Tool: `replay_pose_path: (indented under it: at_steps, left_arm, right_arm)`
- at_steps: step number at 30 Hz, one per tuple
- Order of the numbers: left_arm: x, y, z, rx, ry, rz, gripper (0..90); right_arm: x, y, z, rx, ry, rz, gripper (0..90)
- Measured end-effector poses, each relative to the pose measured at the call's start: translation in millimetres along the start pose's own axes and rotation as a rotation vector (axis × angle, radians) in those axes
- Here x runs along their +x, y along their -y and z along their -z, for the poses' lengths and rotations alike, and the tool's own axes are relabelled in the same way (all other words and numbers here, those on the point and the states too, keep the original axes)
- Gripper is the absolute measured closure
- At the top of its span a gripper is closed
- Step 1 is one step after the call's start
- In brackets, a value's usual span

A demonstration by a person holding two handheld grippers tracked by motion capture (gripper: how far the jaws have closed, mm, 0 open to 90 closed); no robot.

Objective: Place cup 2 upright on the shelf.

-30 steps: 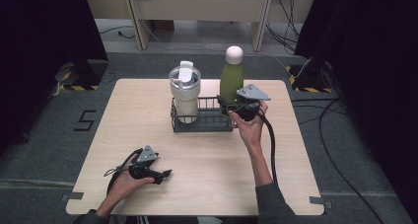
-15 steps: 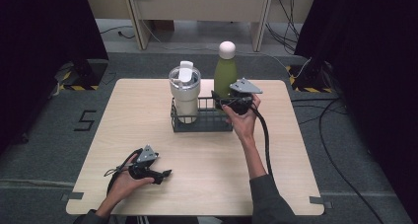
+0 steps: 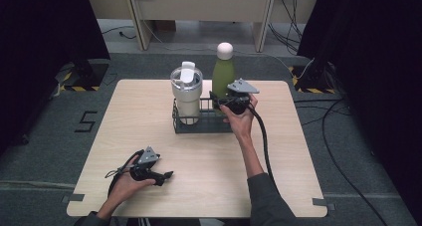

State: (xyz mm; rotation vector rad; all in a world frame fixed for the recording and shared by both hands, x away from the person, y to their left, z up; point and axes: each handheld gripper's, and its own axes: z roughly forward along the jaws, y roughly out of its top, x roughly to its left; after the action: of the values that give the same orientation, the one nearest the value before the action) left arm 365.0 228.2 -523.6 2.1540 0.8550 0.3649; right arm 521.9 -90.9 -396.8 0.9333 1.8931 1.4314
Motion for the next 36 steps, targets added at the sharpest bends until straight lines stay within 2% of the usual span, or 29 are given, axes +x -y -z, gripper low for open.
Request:
replay_pose_path:
  at_steps: [7, 23, 36]
  left_arm:
    - [-0.1, 0.1, 0.1, 0.0, 0.001, 0.0, 13.4]
    - [-0.1, 0.3, 0.3, -0.001, 0.003, 0.0, 13.5]
    - [-0.4, 0.6, 0.5, -0.002, 0.005, 0.003, 13.5]
  right_arm:
    - [0.5, 4.5, -8.3, 0.013, 0.005, 0.01, 20.8]
    - [1.3, 15.8, -19.2, 0.027, -0.005, -0.018, 20.8]
    - [4.5, 23.7, -26.4, 0.034, -0.007, -0.003, 20.8]
